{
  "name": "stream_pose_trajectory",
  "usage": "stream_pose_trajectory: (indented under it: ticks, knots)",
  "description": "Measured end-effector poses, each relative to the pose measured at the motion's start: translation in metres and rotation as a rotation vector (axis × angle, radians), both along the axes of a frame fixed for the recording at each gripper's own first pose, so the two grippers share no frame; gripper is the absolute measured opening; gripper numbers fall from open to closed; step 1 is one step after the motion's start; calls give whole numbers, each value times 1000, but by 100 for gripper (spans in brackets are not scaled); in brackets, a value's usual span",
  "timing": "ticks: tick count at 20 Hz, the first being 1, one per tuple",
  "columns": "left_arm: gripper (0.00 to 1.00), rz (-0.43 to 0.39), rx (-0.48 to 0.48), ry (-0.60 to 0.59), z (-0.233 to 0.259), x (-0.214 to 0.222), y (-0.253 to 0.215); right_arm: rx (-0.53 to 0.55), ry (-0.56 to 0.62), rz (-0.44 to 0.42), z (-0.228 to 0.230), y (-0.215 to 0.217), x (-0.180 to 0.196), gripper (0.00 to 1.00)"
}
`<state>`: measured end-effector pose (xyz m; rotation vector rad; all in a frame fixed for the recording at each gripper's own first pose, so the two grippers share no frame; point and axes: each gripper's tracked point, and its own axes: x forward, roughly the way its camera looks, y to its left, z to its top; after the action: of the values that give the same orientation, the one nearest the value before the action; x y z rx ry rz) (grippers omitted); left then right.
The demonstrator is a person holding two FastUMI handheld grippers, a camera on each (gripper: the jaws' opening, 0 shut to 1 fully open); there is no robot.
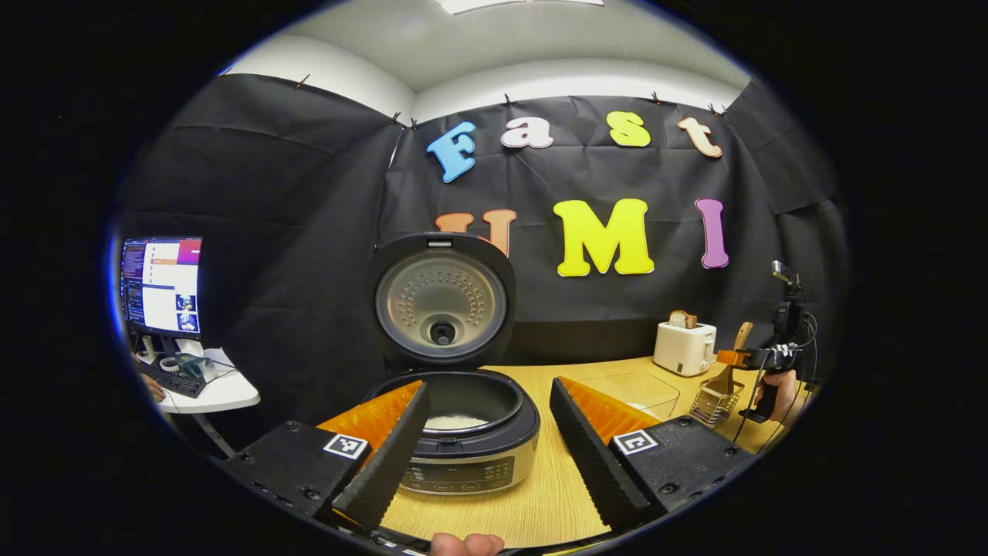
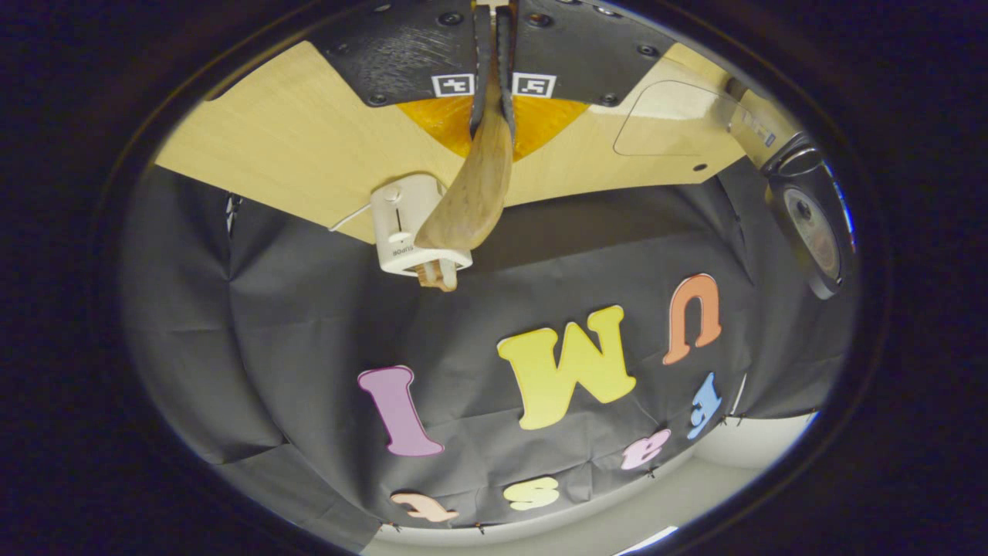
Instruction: Close the left gripper, press the button to open the rice cooker; take a wooden spoon from the chopstick holder with the right hand, scoop a spoonful of rice and pour it into the rice cooker, then put the wooden spoon back into the chopstick holder.
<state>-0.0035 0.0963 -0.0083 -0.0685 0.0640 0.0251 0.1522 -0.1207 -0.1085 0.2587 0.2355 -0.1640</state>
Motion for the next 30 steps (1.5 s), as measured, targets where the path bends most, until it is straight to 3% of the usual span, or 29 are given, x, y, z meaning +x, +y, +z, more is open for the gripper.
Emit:
stream_pose_trajectory:
  ticks: [6, 7, 8, 12, 13, 16, 17, 21, 22, 25, 28, 30]
  knots:
    - [99, -2, -8, -3, 1, 0, -2, 5, -14, 12, 1, 1, -4, 11]
    - [99, -2, -6, -3, 1, 1, -2, 1, -15, 15, 1, 0, -4, 19]
    - [99, -1, -6, -3, 1, 0, -2, -2, -12, 21, 1, 1, -7, 19]
    - [99, -17, -14, -5, 4, 1, -10, -16, 49, 49, -10, 0, -15, 83]
    - [99, -26, -12, -8, 5, 0, -14, -26, 65, 50, -13, -2, -19, 94]
    - [99, -19, -8, -31, 12, -2, -15, -65, 90, 47, -17, -9, -38, 91]
    - [99, -13, -12, -33, 13, -2, -15, -78, 89, 42, -16, -12, -46, 95]
    - [99, -1, -10, -38, 20, -6, -26, -167, 72, 22, -6, -23, -84, 96]
    - [99, 2, -7, -54, 26, -8, -29, -169, 56, 28, 1, -23, -97, 92]
    - [95, 18, -24, -95, 41, -10, -40, -176, 7, 62, 20, -13, -124, 96]
    - [99, 31, -31, -62, 55, 0, -46, -189, -23, 138, 33, 7, -134, 99]
    - [95, 60, -14, -85, 77, 9, -39, -211, -29, 157, 37, 11, -135, 96]
